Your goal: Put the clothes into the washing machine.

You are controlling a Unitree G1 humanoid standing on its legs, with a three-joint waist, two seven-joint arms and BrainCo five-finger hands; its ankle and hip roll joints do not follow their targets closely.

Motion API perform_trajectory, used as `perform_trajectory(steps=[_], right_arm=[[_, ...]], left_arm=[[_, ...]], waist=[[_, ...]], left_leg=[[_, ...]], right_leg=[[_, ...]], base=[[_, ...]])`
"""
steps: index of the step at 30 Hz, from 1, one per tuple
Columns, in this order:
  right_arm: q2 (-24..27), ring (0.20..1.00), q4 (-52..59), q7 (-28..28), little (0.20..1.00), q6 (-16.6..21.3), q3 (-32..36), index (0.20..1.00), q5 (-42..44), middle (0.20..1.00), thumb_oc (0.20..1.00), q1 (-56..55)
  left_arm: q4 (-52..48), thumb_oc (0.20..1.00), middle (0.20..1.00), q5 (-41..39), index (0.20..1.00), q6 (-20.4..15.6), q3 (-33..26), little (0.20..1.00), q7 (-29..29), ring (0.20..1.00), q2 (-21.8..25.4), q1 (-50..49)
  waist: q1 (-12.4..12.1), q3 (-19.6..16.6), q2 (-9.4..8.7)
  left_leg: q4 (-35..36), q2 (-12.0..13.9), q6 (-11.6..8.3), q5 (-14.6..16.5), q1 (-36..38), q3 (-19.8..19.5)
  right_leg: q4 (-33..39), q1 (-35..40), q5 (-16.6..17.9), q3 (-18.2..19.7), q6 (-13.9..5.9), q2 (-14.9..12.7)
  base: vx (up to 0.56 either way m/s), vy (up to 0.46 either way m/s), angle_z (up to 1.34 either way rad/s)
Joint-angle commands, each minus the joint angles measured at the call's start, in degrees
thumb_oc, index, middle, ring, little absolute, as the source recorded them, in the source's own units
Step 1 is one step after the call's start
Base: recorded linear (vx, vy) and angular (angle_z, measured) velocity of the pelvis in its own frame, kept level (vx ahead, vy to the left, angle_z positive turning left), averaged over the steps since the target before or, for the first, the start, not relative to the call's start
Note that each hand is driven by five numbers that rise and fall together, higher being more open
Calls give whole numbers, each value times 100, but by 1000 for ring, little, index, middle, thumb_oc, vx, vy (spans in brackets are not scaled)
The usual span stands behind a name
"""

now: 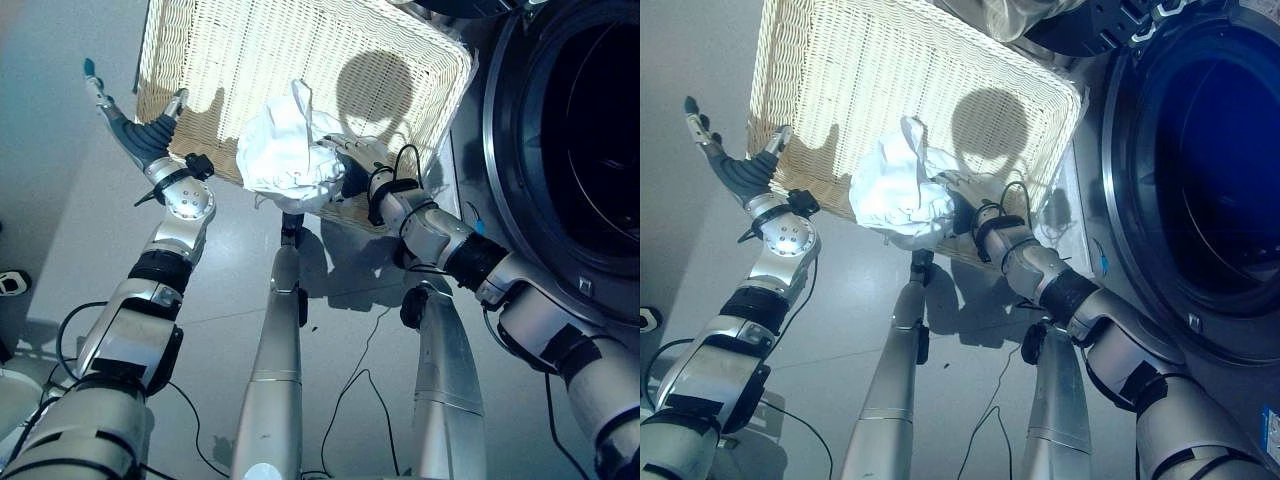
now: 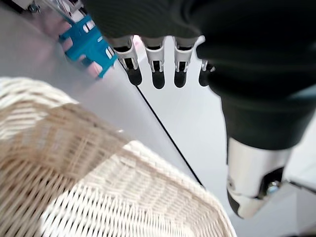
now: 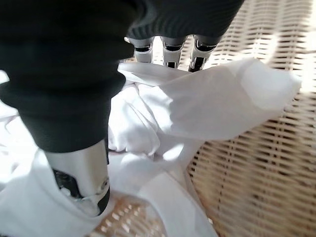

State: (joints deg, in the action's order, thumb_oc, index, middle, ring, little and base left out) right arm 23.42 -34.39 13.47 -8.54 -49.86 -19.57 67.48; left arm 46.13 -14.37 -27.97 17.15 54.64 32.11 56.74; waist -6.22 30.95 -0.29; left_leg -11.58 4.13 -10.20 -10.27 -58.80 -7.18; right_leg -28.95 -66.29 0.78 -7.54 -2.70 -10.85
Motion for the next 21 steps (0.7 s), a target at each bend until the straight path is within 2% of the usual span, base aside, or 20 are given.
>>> perform_trajectory(steps=[1, 6, 12, 20, 21], right_arm=[[-241, 1000, -104, 491, 1000, 311, -55, 1000, -11, 1000, 1000, 46], [-481, 1000, -399, 733, 1000, 350, 23, 1000, 35, 1000, 1000, 150], [-646, 1000, -488, 706, 1000, 402, 60, 1000, -7, 1000, 1000, 178], [-786, 1000, -588, 215, 1000, 695, -53, 1000, -269, 1000, 1000, 180], [-799, 944, -612, 96, 944, 710, -94, 944, -352, 944, 944, 176]], left_arm=[[110, 1000, 1000, 6, 1000, -278, -259, 1000, -51, 1000, -293, 232], [-12, 1000, 1000, 18, 1000, -354, -170, 1000, -71, 1000, -444, 240], [-254, 1000, 1000, 101, 1000, -317, -116, 1000, -5, 1000, -548, 163], [-364, 1000, 1000, 103, 1000, -330, -139, 1000, -5, 1000, -558, 84], [-371, 1000, 1000, 97, 1000, -358, -126, 1000, 2, 1000, -553, 70]], waist=[[64, -116, 470], [-3, -116, 586], [-89, -116, 666], [-161, -116, 708], [-169, -116, 713]], left_leg=[[-532, -630, 510, 193, -337, 214], [-535, -677, 525, 176, -357, 203], [-563, -711, 564, 220, -324, 172], [-551, -728, 582, 208, -276, 145], [-551, -729, 582, 207, -271, 142]], right_leg=[[665, 220, 534, -135, -462, 289], [651, 185, 553, -119, -461, 273], [583, 195, 518, -124, -463, 232], [592, 228, 550, -158, -471, 192], [591, 232, 552, -161, -472, 189]], base=[[1, 22, 6], [5, 11, 2], [2, 2, 1], [4, 1, 2], [0, 0, 0]])
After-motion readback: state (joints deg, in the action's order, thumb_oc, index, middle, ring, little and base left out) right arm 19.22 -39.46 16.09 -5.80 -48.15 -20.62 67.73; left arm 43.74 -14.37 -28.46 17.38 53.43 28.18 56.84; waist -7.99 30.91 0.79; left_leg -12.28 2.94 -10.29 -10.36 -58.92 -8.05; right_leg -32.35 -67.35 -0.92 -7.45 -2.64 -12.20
